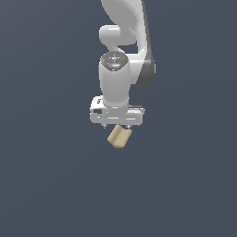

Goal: Pick up the object and move it to a goal position.

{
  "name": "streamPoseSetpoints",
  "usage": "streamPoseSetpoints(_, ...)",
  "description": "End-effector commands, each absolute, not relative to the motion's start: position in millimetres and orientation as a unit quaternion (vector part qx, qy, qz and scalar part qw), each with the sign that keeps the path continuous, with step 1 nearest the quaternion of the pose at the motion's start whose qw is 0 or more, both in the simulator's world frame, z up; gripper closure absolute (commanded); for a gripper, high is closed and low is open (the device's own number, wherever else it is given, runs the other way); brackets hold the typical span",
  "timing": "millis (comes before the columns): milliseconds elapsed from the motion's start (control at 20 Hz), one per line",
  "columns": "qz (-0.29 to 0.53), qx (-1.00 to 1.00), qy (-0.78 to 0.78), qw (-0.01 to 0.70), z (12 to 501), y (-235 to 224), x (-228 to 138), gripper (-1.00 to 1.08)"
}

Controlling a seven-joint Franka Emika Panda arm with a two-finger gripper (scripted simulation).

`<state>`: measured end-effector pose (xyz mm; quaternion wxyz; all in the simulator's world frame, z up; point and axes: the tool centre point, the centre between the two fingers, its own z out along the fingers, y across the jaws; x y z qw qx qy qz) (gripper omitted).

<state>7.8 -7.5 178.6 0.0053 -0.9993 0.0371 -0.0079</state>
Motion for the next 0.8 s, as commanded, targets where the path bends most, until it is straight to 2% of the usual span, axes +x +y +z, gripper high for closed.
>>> streamPoseSetpoints(0,-0.008,-0.999,0.037,0.005,178.6,-7.5,7.8,-0.20)
streamPoseSetpoints(400,-0.020,-0.999,0.042,0.010,193.4,-5.4,11.8,-0.20)
streamPoseSetpoints(750,-0.053,-0.997,0.052,0.018,232.5,-1.1,20.4,-0.20)
